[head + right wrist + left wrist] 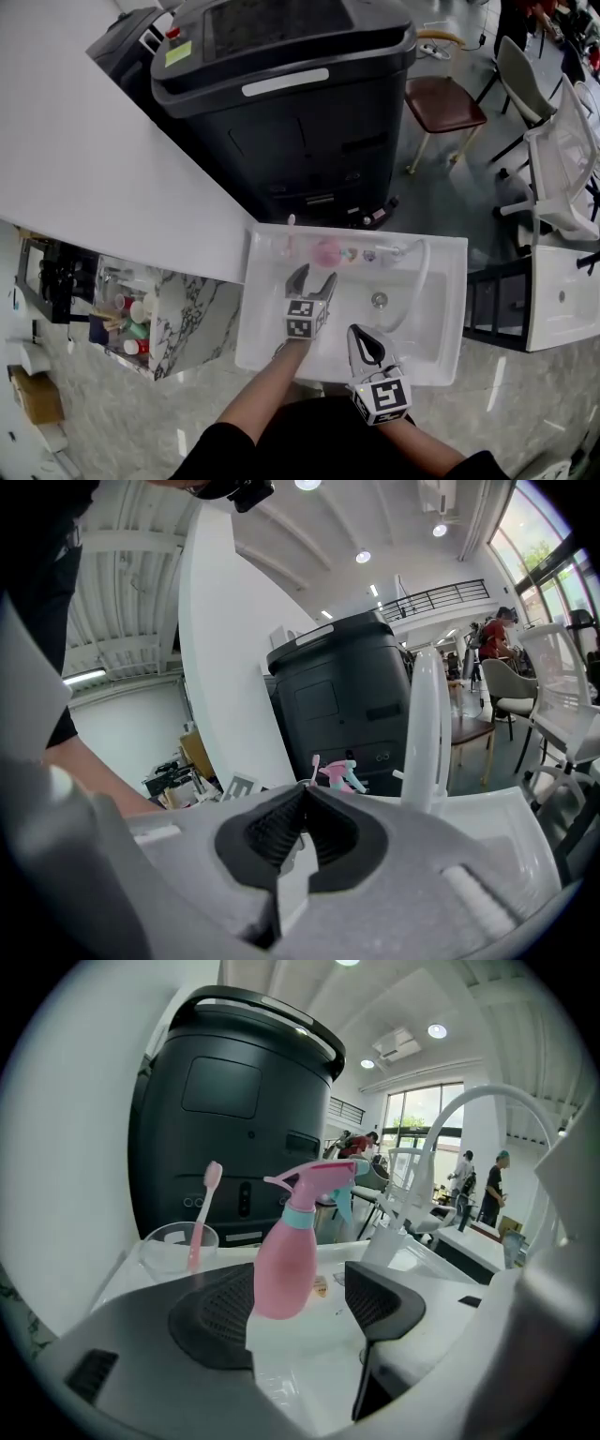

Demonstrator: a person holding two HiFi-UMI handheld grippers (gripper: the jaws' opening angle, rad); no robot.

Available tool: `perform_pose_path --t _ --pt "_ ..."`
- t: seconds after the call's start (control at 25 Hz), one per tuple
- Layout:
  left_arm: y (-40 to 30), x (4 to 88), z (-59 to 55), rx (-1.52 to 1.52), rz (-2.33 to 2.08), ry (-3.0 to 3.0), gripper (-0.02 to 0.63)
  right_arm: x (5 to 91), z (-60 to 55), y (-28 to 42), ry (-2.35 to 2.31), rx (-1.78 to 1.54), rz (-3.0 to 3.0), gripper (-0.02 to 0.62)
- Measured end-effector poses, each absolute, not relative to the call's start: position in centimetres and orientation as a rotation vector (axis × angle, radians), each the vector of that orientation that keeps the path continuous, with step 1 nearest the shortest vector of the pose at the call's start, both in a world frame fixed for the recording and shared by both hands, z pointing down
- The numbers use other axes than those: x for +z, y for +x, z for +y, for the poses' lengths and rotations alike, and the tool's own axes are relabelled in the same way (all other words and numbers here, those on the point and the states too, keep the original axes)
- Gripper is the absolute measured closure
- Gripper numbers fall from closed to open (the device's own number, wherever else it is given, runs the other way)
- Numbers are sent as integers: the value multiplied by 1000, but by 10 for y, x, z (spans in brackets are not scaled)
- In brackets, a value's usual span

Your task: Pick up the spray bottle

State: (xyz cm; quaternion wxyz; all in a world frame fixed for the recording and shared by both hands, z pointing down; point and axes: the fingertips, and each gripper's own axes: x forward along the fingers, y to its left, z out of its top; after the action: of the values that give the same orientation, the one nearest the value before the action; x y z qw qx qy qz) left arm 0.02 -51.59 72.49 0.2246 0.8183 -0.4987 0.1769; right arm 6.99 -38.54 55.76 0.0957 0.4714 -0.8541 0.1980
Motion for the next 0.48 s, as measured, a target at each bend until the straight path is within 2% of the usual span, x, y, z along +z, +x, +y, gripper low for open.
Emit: perform_pose_path --t 0.48 --pt "10 753 -567 522 -1480 2249 244 573 -377 67 1358 634 -2517 595"
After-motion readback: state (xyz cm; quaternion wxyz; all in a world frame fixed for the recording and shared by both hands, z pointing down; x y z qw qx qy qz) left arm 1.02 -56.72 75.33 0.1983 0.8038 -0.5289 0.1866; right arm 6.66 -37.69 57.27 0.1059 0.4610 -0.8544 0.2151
